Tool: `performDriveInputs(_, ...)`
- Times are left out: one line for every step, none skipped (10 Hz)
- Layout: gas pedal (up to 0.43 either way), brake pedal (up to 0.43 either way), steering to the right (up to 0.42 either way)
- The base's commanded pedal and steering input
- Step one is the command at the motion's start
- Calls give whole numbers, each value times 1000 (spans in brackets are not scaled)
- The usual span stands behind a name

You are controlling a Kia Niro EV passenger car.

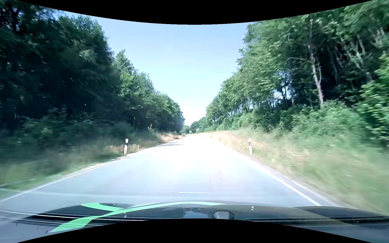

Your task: Follow the waypoints while adhering to traffic rules and regulations

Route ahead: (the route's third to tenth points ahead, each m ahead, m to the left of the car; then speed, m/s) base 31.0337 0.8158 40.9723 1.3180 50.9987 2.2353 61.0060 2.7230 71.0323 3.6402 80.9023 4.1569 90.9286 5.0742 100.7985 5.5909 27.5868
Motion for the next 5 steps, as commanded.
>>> performDriveInputs(220, 0, -9)
performDriveInputs(220, 0, -9)
performDriveInputs(228, 0, -9)
performDriveInputs(228, 0, -9)
performDriveInputs(228, 0, -9)
